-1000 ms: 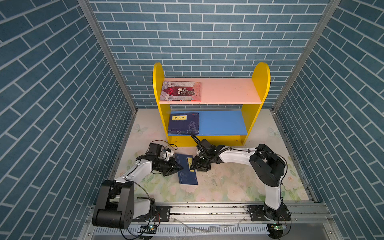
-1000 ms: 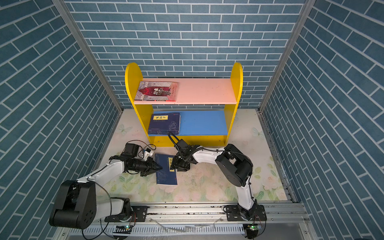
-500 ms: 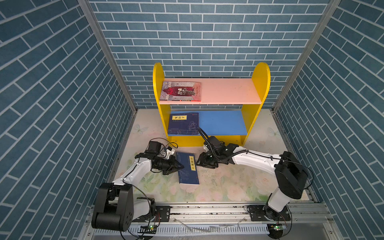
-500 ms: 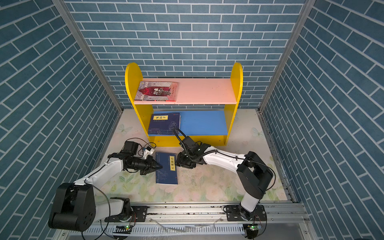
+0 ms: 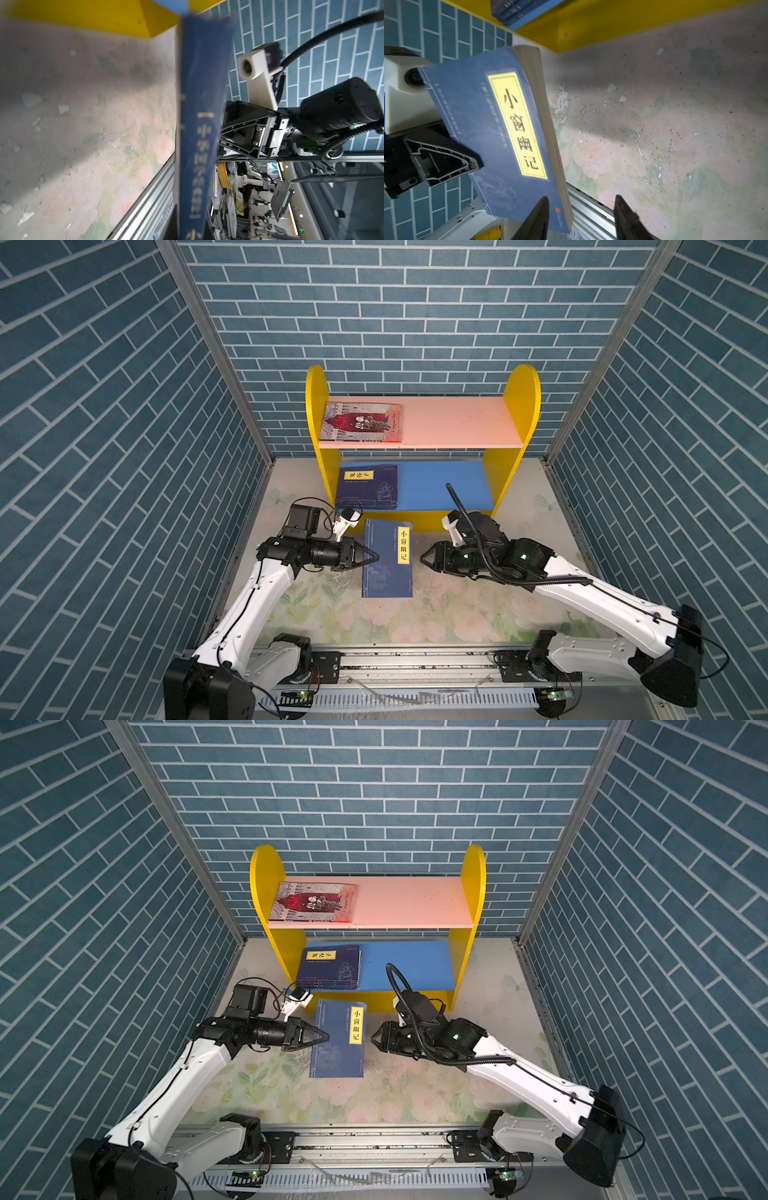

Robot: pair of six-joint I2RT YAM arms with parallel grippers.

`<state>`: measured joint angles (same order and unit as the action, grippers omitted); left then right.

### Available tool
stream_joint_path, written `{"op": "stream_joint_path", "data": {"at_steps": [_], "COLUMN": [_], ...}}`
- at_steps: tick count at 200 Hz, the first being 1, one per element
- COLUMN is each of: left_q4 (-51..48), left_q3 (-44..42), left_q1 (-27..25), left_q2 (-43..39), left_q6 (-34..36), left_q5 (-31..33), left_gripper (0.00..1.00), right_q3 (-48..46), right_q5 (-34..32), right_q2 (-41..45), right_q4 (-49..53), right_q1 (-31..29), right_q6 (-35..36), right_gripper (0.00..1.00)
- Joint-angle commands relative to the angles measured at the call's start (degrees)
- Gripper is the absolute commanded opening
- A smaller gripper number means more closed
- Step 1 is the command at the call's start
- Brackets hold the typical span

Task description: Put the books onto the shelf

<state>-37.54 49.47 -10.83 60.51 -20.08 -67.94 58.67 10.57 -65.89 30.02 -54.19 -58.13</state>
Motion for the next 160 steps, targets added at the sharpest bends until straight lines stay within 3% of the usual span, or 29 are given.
{"op": "stream_joint_path", "data": {"at_steps": [1,41,90,114,160], "left_q4": [10.95,29.60,41.33,43.72,47.35], "left_q3": [2.14,0.32,-2.50,-2.34,-2.20], "left_q1": [-0.41,-0.72,-2.09,-3.93,-4.02], "left_q2": [-2.39,-3.24,-0.26,0.99,2.42], "left_q6": [-7.00,-23.21,-39.18,-40.57,-45.00], "left_q5": [2.14,14.04,22.49,23.14,25.46], "left_gripper": [0.00,0.00,0.00,0.00,0.00], "right_q3": [-2.21,-10.66,-18.13,-20.85,-19.88], "right_q5": [-4.97,-3.94,-0.78,-0.94,-2.82], "right_q2": [6.69,15.17,12.22,8.26,0.37], "right_q4": [-0.12,-13.81,-35.06,-47.90,-58.56], "right_q1": [0.14,0.03,0.00,-0.34,-1.26], "right_q6": [-2.80,-7.54,-12.33,-15.39,-16.22], "right_gripper": [0.52,0.54,0.58,0.60,0.60]}}
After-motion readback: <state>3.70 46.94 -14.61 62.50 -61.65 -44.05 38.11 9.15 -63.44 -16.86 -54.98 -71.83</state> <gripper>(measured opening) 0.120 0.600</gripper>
